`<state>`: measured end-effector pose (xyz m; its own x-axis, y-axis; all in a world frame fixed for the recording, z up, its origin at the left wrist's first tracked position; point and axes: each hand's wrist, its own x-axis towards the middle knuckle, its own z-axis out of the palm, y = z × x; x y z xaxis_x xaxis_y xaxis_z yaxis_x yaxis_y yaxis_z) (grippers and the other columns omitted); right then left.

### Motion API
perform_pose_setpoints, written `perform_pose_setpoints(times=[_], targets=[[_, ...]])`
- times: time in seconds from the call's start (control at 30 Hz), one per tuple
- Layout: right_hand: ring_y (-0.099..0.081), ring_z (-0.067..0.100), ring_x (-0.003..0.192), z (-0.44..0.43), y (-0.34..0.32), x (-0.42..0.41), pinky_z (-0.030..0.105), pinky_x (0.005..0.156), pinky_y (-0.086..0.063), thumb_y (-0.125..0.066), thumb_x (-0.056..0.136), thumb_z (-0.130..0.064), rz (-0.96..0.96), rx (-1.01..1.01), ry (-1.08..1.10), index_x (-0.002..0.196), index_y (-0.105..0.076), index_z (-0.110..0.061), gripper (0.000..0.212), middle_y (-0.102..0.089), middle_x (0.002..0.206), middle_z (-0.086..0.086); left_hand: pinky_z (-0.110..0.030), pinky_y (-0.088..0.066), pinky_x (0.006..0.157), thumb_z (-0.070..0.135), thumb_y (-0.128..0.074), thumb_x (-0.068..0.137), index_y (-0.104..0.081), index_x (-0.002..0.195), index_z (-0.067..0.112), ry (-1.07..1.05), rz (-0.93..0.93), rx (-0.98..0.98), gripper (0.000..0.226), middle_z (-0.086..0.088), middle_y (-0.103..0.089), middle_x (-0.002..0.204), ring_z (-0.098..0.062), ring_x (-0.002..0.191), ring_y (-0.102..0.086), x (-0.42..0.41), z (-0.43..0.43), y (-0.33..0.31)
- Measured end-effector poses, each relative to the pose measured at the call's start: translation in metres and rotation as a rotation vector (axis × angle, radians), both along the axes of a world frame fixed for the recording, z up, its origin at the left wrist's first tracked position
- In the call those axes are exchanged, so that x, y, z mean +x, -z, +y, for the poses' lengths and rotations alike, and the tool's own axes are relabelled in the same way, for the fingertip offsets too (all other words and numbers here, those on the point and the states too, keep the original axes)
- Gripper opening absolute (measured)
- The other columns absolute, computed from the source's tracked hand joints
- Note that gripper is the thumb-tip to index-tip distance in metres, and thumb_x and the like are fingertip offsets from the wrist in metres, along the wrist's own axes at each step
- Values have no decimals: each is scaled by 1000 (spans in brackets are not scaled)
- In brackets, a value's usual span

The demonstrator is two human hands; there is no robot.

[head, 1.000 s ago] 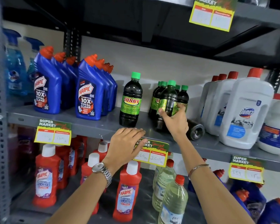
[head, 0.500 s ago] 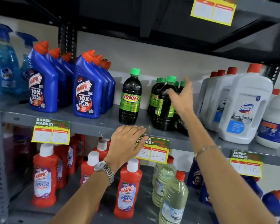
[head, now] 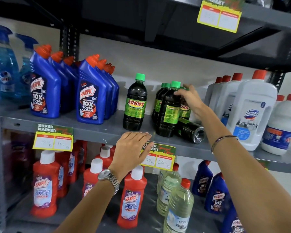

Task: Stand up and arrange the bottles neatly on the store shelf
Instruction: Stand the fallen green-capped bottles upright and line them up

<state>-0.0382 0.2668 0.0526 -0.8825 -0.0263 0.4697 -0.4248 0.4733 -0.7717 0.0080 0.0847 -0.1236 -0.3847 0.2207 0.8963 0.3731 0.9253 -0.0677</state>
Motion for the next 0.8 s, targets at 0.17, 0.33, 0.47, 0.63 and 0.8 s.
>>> perform_pose_setpoints(times=[0.17, 0.33, 0.47, 0.63, 0.8], targets=[[-52, 19, 104, 1, -6, 1, 28, 90, -43, -72, 75, -14, 55, 43, 24, 134, -38, -7, 68, -54, 116, 9, -28, -46, 84, 46, -29, 95, -70, 105, 20, 1, -13, 6, 49, 7, -72, 102, -10, 93, -66, 1, 0, -2], [-53, 21, 107, 7, -3, 1, 33, 92, -44, -74, 73, -23, 23, 5, 16, 136, -35, -8, 76, -52, 119, 8, -28, -49, 83, 43, -38, 91, -70, 104, 20, -5, -19, -2, 42, 7, -72, 101, -10, 92, -67, 3, 0, -2], [-54, 23, 106, 8, 3, 0, 33, 91, -45, -67, 77, -10, -23, -34, -51, 137, -36, -3, 68, -55, 118, 11, -28, -49, 82, 43, -39, 90, -71, 103, 19, -2, -2, 14, 42, 7, -72, 99, -11, 90, -67, 3, 1, -2], [-48, 18, 110, 12, 6, 2, 31, 95, -42, -74, 76, -25, 55, 4, -9, 137, -33, -5, 76, -49, 121, 6, -29, -47, 82, 43, -41, 90, -71, 102, 19, -1, 8, 21, 41, 6, -72, 99, -11, 90, -67, 2, 1, -1], [-49, 21, 107, 7, 10, 4, 22, 78, -41, -57, 85, -11, 27, -59, -74, 133, -39, -5, 52, -51, 126, 13, -27, -38, 84, 41, -44, 89, -71, 101, 18, 10, 27, 16, 38, 4, -73, 99, -13, 89, -67, 0, 1, 0]])
